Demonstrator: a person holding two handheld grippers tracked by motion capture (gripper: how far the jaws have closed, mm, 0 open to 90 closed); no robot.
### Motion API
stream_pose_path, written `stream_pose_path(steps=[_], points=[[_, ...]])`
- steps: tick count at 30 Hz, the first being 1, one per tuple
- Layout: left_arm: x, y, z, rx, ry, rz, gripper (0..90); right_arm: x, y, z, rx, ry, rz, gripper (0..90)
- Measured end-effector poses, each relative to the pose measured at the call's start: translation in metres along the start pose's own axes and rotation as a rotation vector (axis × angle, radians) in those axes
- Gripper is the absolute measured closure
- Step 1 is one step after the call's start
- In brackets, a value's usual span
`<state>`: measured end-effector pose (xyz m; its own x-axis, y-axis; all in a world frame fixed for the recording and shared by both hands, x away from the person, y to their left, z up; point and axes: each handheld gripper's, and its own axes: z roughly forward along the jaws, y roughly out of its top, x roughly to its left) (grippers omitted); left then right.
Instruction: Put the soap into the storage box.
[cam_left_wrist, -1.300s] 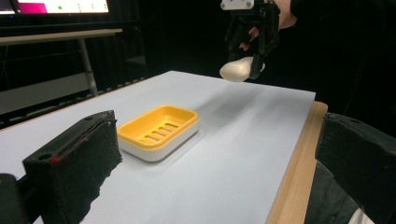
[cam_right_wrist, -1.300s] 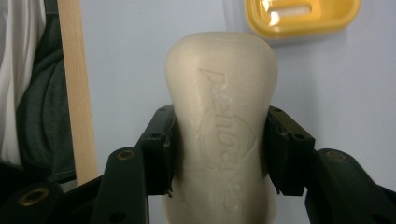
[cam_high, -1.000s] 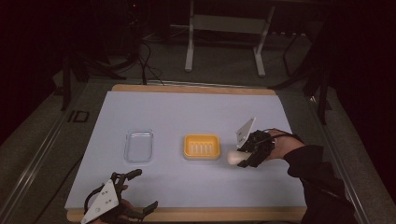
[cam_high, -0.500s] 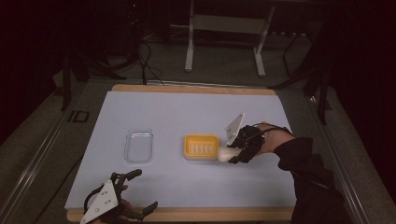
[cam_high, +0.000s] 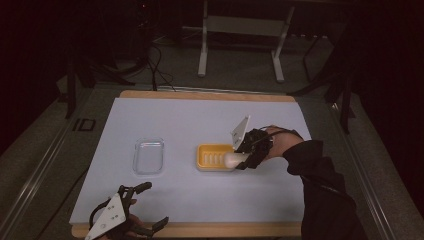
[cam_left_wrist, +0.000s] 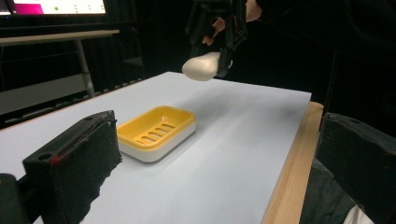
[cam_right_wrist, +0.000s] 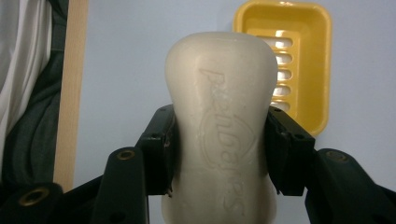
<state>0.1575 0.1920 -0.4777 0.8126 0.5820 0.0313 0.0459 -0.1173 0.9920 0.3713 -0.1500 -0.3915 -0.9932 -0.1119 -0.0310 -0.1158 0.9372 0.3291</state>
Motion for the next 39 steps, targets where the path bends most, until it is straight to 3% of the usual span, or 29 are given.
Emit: stream_pose_path(steps=[5,14,26,31,39], points=[[0.0,0.0,0.0,-0.001,-0.001,0.0,0.1,-0.007,0.003,0.0,-0.013,0.007,0.008,49.5],[0.0,0.0,0.0,-0.001,-0.001,-0.002,0.1,-0.015,0.013,0.003,0.014,0.008,0.007,49.5],[0.0,0.0,-0.001,0.002,-0.003,-0.001,0.1,-0.028,0.028,0.012,-0.029,-0.018,0.004,49.5],[0.0,0.0,-0.001,0.003,-0.005,-0.002,0.1,-0.033,0.03,0.017,-0.04,-0.032,0.008,49.5],[0.0,0.0,-0.002,0.003,-0.009,-0.001,0.1,-0.041,0.033,0.035,-0.038,-0.014,0.019,49.5]])
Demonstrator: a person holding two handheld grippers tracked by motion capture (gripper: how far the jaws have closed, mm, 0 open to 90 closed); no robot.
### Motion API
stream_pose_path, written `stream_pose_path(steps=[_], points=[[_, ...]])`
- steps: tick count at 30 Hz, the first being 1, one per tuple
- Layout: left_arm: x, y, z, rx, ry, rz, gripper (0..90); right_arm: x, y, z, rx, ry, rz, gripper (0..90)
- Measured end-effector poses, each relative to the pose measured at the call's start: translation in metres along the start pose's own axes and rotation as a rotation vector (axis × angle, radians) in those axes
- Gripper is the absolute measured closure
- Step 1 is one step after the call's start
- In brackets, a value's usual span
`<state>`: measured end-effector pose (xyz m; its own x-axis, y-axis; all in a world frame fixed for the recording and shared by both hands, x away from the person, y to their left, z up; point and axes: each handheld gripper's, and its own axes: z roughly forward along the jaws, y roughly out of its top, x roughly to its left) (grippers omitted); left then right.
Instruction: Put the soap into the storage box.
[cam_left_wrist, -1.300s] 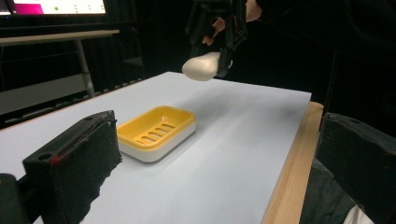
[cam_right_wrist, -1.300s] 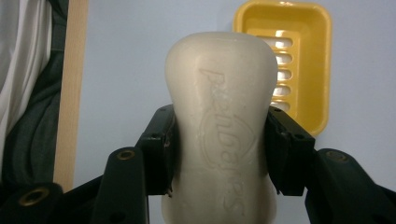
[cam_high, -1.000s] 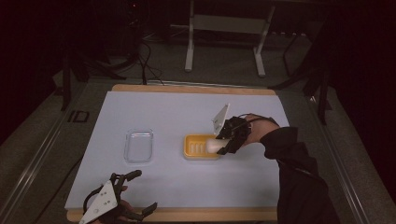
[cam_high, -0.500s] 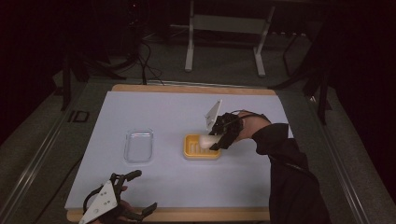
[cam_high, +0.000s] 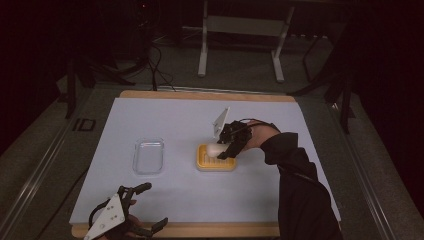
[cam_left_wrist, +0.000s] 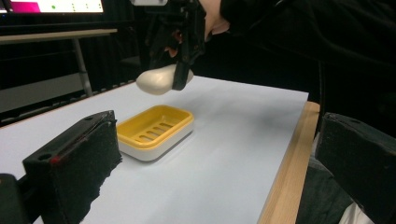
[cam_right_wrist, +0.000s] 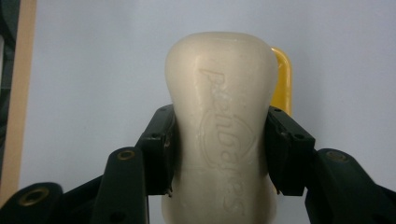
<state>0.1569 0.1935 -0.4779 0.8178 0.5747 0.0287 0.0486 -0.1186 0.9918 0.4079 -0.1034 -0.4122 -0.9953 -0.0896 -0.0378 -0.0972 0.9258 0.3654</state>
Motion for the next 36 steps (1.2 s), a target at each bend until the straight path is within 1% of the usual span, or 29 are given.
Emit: stream_pose_path(steps=[4,5,7,9,11,12,13,14,15,17,19,21,22,23,25,28,30,31,33,34,36], points=[[0.0,0.0,0.0,0.002,-0.005,-0.001,0.1,-0.001,0.001,0.007,-0.006,0.013,0.003,49.5],[0.0,0.0,0.0,0.002,-0.004,-0.001,0.1,-0.002,0.002,0.01,-0.01,0.013,-0.005,49.5],[0.0,0.0,-0.001,0.0,-0.004,-0.002,0.1,-0.004,0.003,0.017,-0.006,0.015,-0.005,49.5],[0.0,0.0,-0.001,-0.001,-0.005,-0.002,0.1,-0.005,0.004,0.021,-0.006,0.022,0.004,49.5],[0.0,0.0,-0.001,-0.001,-0.007,-0.003,0.1,-0.005,0.004,0.024,-0.01,0.016,-0.003,49.5],[0.0,0.0,-0.001,-0.001,-0.009,-0.003,0.1,-0.007,0.004,0.027,-0.021,0.022,0.009,49.5],[0.0,0.0,-0.001,-0.001,-0.01,-0.004,0.1,-0.008,0.003,0.03,-0.021,0.014,0.008,49.4],[0.0,0.0,-0.001,-0.001,-0.011,-0.003,0.1,-0.009,0.003,0.032,-0.021,0.018,0.018,49.5],[0.0,0.0,-0.001,-0.001,-0.012,-0.003,0.1,-0.01,0.002,0.034,-0.021,0.021,0.019,49.5],[0.0,0.0,-0.001,-0.001,-0.013,-0.004,0.1,-0.012,0.0,0.038,-0.019,0.014,0.019,49.4],[0.0,0.0,-0.001,-0.001,-0.014,-0.004,0.1,-0.014,-0.002,0.042,-0.021,0.012,0.028,49.4],[0.0,0.0,-0.001,-0.001,-0.016,-0.004,0.1,-0.016,-0.005,0.046,-0.02,0.012,0.022,49.4],[0.0,0.0,-0.001,-0.001,-0.014,-0.005,0.1,-0.017,-0.006,0.049,-0.022,0.016,0.03,49.4],[0.0,0.0,-0.001,-0.002,-0.014,-0.006,0.1,-0.017,-0.007,0.052,-0.018,0.021,0.035,49.4],[0.001,0.0,-0.001,-0.003,-0.013,-0.008,0.1,-0.018,-0.008,0.057,0.0,0.022,0.028,49.4],[0.0,0.0,-0.001,0.0,-0.013,-0.005,0.1,-0.019,-0.009,0.064,0.015,0.027,0.039,49.3],[0.0,0.0,-0.001,0.0,-0.013,-0.005,0.1,-0.02,-0.009,0.067,0.024,0.029,0.056,49.3],[0.0,0.0,-0.001,0.001,-0.013,-0.004,0.1,-0.02,-0.009,0.069,0.035,0.025,0.053,49.4],[0.0,0.0,-0.001,0.0,-0.013,-0.006,0.1,-0.02,-0.01,0.072,0.062,0.02,0.063,49.3],[0.0,0.0,-0.001,0.001,-0.013,-0.006,0.1,-0.021,-0.01,0.074,0.068,0.017,0.054,49.2],[0.0,0.0,-0.001,0.001,-0.014,-0.006,0.1,-0.021,-0.01,0.076,0.079,0.014,0.06,49.1]])
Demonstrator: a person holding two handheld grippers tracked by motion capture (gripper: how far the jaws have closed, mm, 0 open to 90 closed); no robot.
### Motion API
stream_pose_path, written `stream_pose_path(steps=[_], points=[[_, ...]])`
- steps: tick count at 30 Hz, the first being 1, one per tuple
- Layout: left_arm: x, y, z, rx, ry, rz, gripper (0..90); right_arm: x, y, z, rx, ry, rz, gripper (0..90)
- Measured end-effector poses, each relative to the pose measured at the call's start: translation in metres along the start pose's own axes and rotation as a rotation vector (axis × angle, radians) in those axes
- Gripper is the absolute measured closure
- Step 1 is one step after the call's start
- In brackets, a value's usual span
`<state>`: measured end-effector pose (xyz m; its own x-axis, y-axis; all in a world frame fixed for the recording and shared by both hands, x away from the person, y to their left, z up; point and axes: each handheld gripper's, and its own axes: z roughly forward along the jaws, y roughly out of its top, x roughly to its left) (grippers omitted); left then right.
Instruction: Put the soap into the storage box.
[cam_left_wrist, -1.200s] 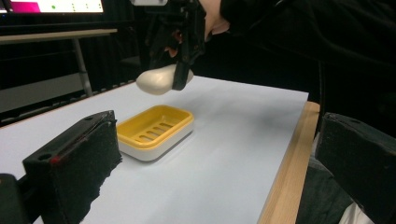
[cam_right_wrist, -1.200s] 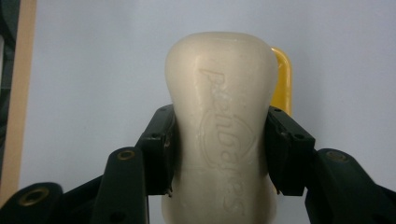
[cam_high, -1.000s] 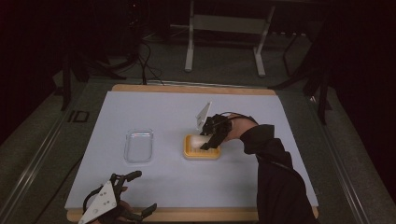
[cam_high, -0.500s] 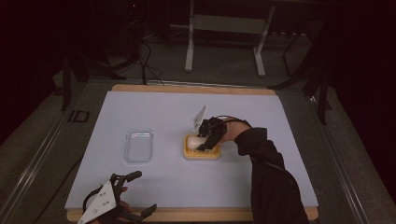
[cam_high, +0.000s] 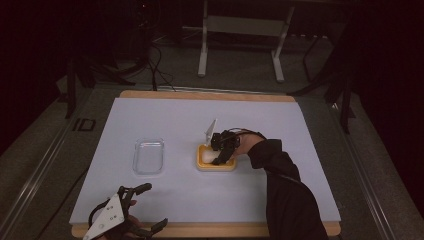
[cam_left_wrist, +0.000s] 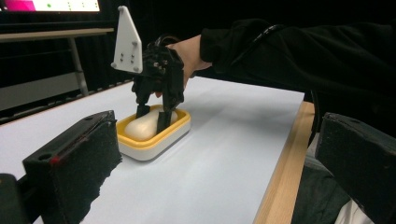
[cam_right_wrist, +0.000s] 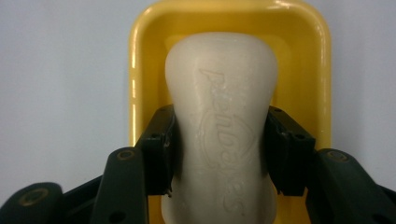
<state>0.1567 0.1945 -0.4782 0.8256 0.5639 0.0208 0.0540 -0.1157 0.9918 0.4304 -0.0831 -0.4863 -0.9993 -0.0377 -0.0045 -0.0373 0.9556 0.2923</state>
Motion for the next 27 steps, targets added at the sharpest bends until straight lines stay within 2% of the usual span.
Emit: stream_pose_path(steps=[6,13,17,18,22,25,27], points=[[0.0,0.0,0.0,0.001,-0.001,0.0,0.1,0.0,0.001,-0.003,-0.013,0.011,0.003,47.2],[-0.001,0.0,0.0,0.002,0.001,0.004,0.1,0.001,0.0,-0.022,-0.049,-0.007,0.004,47.3],[-0.001,0.0,0.0,0.004,0.002,0.004,0.1,0.003,-0.003,-0.03,-0.063,0.003,0.028,47.5],[-0.001,0.0,0.001,0.006,0.004,0.006,0.1,0.004,-0.004,-0.031,-0.07,0.002,0.02,47.7],[-0.001,0.0,0.001,0.008,0.007,0.005,0.1,0.009,-0.007,-0.039,-0.079,-0.007,0.048,47.7],[-0.001,0.0,0.001,0.01,0.008,0.006,0.1,0.013,-0.011,-0.048,-0.116,-0.014,0.068,48.0],[-0.001,0.0,0.002,0.009,0.008,0.006,0.1,0.011,-0.014,-0.053,-0.131,0.007,0.143,48.0]])
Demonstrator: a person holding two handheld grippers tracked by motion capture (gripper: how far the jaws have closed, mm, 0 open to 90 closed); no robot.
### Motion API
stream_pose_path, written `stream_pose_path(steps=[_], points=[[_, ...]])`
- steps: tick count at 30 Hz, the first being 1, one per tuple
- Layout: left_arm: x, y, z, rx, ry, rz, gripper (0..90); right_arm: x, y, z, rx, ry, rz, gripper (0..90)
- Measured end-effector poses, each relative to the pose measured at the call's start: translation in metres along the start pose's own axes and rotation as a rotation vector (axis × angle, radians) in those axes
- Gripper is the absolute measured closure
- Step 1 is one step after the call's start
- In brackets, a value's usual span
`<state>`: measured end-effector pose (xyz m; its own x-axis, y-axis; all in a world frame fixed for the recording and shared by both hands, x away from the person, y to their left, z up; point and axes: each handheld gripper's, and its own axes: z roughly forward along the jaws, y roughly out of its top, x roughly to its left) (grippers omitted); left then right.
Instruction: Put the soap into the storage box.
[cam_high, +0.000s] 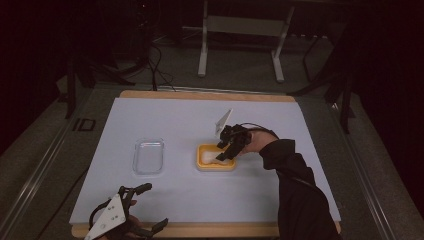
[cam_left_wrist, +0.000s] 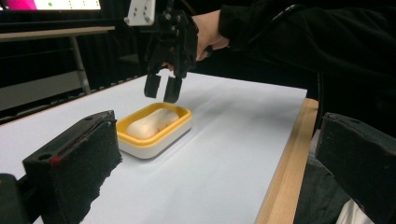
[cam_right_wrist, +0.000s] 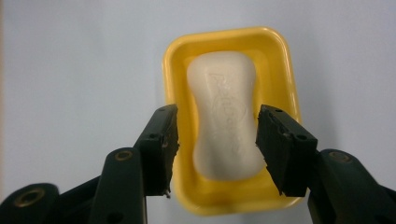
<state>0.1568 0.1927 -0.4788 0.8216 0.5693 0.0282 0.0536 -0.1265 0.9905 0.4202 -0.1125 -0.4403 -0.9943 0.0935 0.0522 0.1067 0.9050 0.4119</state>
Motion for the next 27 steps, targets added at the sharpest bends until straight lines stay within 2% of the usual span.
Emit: stream_pose_path(steps=[1,2,4,5,9,12,14,16,17,20,22,27], points=[[0.0,0.0,0.0,0.002,0.001,0.001,0.1,0.0,-0.001,-0.002,-0.005,-0.002,0.03,47.9],[0.0,0.0,0.0,0.003,0.003,0.002,0.1,0.001,-0.002,-0.005,-0.011,-0.025,0.04,47.6],[0.001,0.0,0.0,0.006,0.007,0.002,0.1,0.004,-0.005,-0.009,-0.027,-0.05,0.068,42.4],[0.001,0.0,0.0,0.006,0.008,0.003,0.1,0.006,-0.006,-0.011,-0.03,-0.081,0.096,39.3],[0.0,0.0,0.001,0.009,0.006,0.005,0.1,0.01,-0.011,-0.011,0.016,-0.156,0.198,27.2],[0.0,0.0,0.001,0.012,0.004,0.01,0.1,0.01,-0.02,-0.011,0.008,-0.153,0.277,21.5],[-0.001,-0.001,0.001,0.014,0.006,0.007,0.1,0.012,-0.026,-0.011,0.003,-0.17,0.306,19.0],[0.0,-0.001,0.002,0.015,0.007,0.007,0.1,0.013,-0.033,-0.012,-0.014,-0.145,0.323,13.8],[0.0,-0.001,0.002,0.017,0.007,0.007,0.0,0.014,-0.037,-0.012,-0.021,-0.142,0.335,14.1],[0.0,-0.001,0.002,0.023,0.008,0.008,0.1,0.016,-0.046,-0.016,-0.058,-0.179,0.381,13.7],[-0.001,-0.001,0.002,0.015,-0.003,0.003,0.0,0.019,-0.054,-0.02,-0.098,-0.226,0.434,14.1],[-0.001,-0.001,0.003,0.016,-0.001,0.006,0.1,0.025,-0.073,-0.025,-0.133,-0.272,0.489,14.3]])
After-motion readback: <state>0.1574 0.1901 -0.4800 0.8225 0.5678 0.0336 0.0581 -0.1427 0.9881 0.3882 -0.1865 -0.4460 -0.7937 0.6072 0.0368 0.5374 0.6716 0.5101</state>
